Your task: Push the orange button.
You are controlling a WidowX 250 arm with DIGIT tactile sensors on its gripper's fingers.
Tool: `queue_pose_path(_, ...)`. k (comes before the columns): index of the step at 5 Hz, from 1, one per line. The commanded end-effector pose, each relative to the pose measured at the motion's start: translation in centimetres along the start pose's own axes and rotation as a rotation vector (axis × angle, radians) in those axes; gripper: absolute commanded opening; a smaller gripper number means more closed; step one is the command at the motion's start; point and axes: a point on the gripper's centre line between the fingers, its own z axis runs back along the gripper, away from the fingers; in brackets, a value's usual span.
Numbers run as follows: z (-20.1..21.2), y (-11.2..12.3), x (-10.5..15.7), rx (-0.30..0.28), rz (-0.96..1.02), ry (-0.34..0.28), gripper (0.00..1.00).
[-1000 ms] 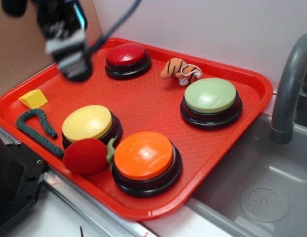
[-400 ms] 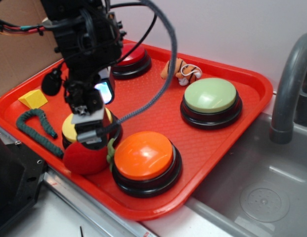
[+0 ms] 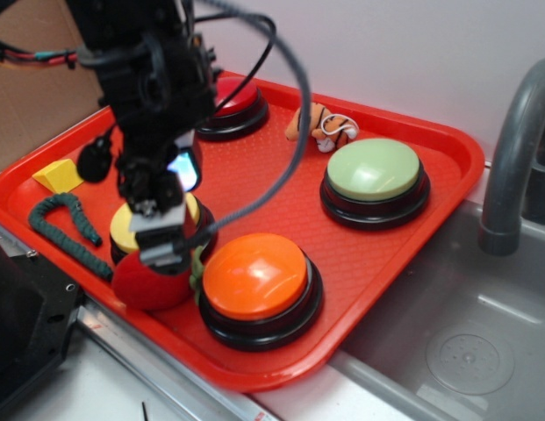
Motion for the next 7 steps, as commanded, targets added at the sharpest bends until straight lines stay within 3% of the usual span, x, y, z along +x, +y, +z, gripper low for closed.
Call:
queue_pose_path(1,-1.9,-1.8,1.0,0.058,-0.076,-0.014,1.00)
queue_pose_path(2,-3.5,-1.5,1.5,0.032,-0.117,-0.007,1.00)
queue_pose_path(3,-3.9,-1.3,1.4,0.030,-0.167,-0.049,1.00)
queue_pose_path(4,-4.2,-0.8,1.3,0.010,-0.131,-0.014,1.00)
queue_pose_path(6,-3.0,-1.2,1.7,0.038,-0.066,-0.025,1.00)
queue_pose_path(7,-1.7,-1.5,1.8,0.026,-0.064,-0.111,1.00)
